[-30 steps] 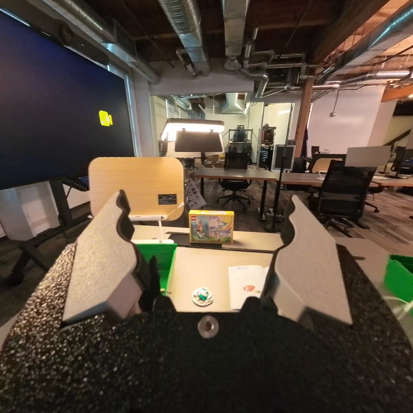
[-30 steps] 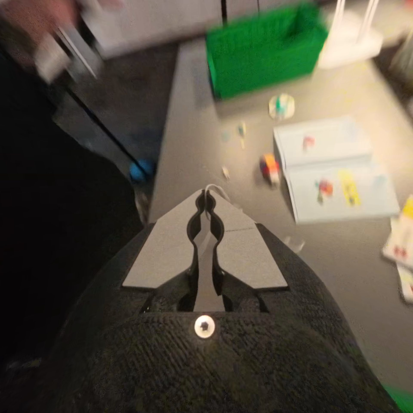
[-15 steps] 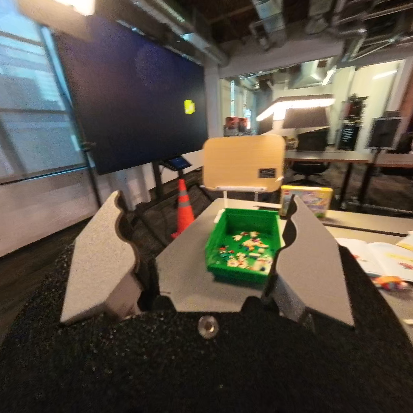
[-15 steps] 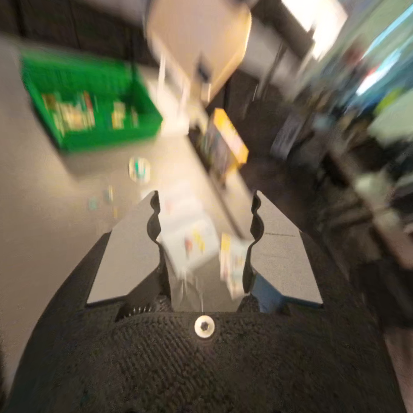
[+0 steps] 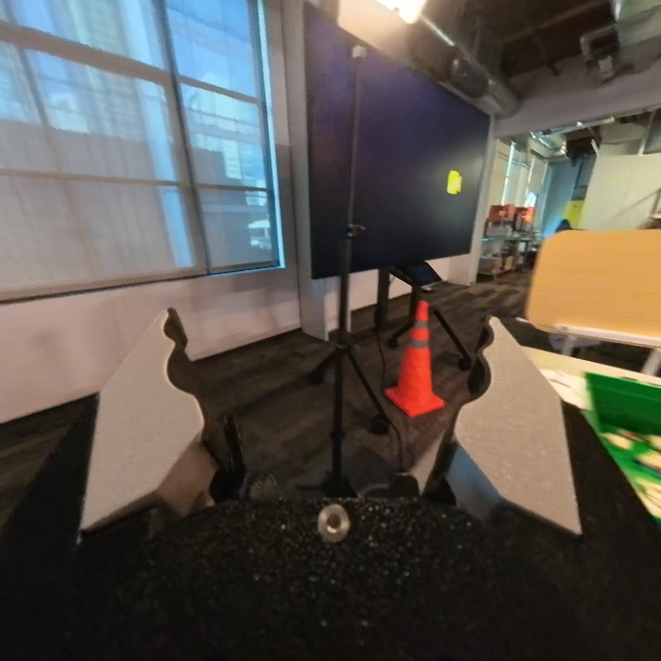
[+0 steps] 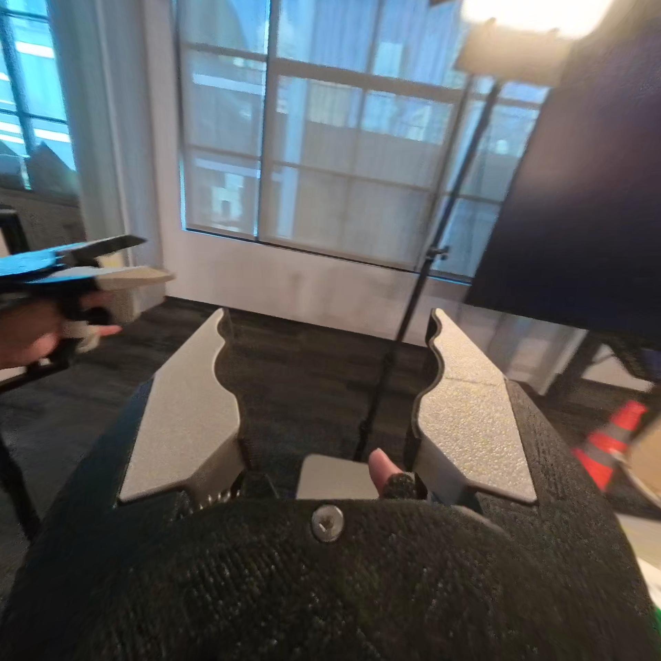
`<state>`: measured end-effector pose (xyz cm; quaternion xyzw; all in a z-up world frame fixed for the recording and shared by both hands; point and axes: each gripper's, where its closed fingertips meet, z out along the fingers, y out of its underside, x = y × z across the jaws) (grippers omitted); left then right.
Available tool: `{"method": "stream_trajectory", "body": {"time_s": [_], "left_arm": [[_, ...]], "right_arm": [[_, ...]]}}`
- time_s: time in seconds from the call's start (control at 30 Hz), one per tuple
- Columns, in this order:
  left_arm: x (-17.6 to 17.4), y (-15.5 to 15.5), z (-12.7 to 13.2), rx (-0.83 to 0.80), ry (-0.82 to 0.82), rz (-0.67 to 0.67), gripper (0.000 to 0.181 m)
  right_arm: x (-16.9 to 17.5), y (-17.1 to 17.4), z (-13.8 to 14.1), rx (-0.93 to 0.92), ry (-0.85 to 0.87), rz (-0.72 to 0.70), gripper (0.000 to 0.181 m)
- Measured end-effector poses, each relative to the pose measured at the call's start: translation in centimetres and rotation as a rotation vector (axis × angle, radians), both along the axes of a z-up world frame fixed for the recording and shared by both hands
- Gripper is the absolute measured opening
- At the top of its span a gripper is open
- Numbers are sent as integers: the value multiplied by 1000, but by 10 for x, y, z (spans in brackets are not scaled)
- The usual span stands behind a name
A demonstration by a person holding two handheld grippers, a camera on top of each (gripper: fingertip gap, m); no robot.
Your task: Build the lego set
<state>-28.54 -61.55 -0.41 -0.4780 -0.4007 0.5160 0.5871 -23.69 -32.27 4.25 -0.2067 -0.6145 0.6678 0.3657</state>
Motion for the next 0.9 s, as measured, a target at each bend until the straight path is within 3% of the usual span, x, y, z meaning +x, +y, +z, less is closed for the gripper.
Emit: {"method": "stream_trajectory", "body": {"time_s": [0.13,0.27,0.37,0.5,0.7,0.8,0.9], "left_arm": [[-110,-101,5,-65,18,130,158],[-204,-210,16,-18,31,207,159],[-269,-269,11,32,-37,201,159],[-326,-341,10,48,-28,253,159],[-418,-440,-39,52,-53,305,159],[-487,-471,-71,-4,-109,239,159],[-571,-482,-95,-64,-132,115,158]], "right_arm": [[-67,-105,-27,34,-23,83,111],[-157,-204,-47,30,6,100,109],[-231,-274,-56,22,-23,102,109],[-307,-360,-62,59,-35,151,109],[-412,-443,-84,95,-29,95,108],[-480,-471,-99,107,-27,4,107],[-562,-488,-108,65,-27,-155,105]]}}
